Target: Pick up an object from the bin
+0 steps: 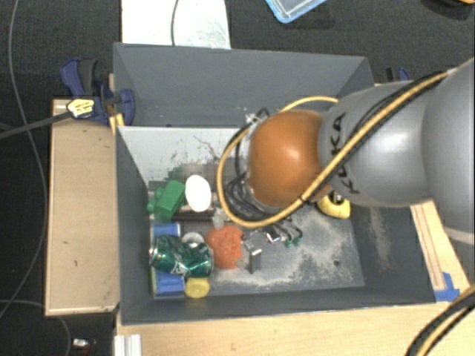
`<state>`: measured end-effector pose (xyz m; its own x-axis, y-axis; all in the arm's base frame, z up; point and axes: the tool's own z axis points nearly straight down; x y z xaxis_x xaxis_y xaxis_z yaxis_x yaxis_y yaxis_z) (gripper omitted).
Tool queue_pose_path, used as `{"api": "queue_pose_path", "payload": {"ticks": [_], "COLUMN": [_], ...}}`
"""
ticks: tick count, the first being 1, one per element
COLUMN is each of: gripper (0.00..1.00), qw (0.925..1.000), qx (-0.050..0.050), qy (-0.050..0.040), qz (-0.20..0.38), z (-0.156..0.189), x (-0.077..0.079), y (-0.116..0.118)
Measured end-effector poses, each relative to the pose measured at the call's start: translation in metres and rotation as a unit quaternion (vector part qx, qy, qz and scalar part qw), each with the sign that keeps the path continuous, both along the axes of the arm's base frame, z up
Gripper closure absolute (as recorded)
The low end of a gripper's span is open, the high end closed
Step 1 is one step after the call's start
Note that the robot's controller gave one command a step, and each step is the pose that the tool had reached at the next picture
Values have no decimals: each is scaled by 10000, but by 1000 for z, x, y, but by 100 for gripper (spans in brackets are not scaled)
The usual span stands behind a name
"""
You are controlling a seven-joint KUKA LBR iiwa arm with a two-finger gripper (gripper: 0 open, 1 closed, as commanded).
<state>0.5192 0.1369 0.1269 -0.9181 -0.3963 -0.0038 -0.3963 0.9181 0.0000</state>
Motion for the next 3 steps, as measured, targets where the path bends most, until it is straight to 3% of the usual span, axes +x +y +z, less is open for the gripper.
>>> {"api": "queue_pose_path", "payload": {"ticks": [1,2,3], "gripper": [0,100,100], "qw": [9895,9892,9893], "qx": [1,21,22], "qy": [-35,-87,-86], "qz": [1446,1463,1459], "z": [-41,-54,-54], "x": [1,-13,-13], "y": [-9,-16,-16]}}
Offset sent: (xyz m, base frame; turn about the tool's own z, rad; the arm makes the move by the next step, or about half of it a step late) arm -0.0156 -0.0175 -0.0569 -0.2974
